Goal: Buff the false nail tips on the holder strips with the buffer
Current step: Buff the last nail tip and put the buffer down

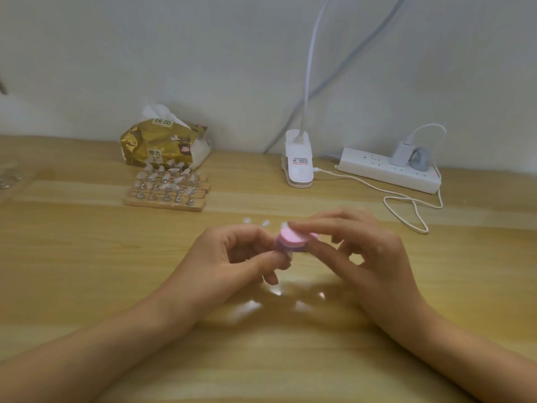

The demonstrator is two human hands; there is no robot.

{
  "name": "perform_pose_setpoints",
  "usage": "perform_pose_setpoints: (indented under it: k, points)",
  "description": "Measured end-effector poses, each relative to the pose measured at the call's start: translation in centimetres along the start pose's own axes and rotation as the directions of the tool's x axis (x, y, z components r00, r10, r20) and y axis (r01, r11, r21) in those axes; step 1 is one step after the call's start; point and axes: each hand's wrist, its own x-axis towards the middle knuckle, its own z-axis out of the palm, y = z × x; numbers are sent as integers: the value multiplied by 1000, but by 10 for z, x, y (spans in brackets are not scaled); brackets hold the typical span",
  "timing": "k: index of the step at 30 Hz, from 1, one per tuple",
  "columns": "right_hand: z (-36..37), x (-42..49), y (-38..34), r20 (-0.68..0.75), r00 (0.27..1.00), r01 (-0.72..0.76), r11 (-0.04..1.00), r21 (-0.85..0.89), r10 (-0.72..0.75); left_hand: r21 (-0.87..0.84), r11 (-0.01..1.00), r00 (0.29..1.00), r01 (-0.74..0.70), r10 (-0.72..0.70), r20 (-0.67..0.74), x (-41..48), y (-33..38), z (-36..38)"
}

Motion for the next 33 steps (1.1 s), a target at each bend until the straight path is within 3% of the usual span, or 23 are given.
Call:
perform_pose_setpoints:
  k: [3,6,9,12,16,19,22,25,29,32,33]
  points:
    - [1,-2,-1,31,995,96,995,-30,-95,12,1000,1000,4,-4,-2,0,0,0]
    - [0,-1,-2,-10,999,32,999,-23,-32,15,1000,1000,3,-3,-8,0,-1,0]
    - [2,-3,-2,40,990,136,989,-52,-134,-3,1000,1000,5,-5,4,-1,0,-1]
    - [0,-1,-1,-10,1000,23,999,-33,-23,-8,1000,1000,2,-2,-1,0,0,-1]
    - [1,-2,-1,44,990,137,988,-69,-134,13,1000,1000,1,-1,-1,-1,0,0]
    - [-1,-1,-1,-7,1000,25,999,-35,-25,-1,1000,1000,-5,5,4,0,0,0]
    - [1,-2,-2,61,987,153,987,-53,-149,-15,1000,1000,-6,7,15,-1,1,0]
    - [0,-1,-1,6,999,40,999,-30,-40,-7,1000,1000,-9,9,-1,0,0,0]
    - [2,-3,-2,49,987,153,986,-61,-150,-17,1000,1000,0,0,7,-1,0,0]
    - [-1,-1,0,-7,1000,28,999,-34,-28,-9,1000,1000,-5,5,4,0,0,0]
    - [-1,-1,-1,5,999,45,998,-36,-45,-9,1000,1000,-8,8,9,0,1,0]
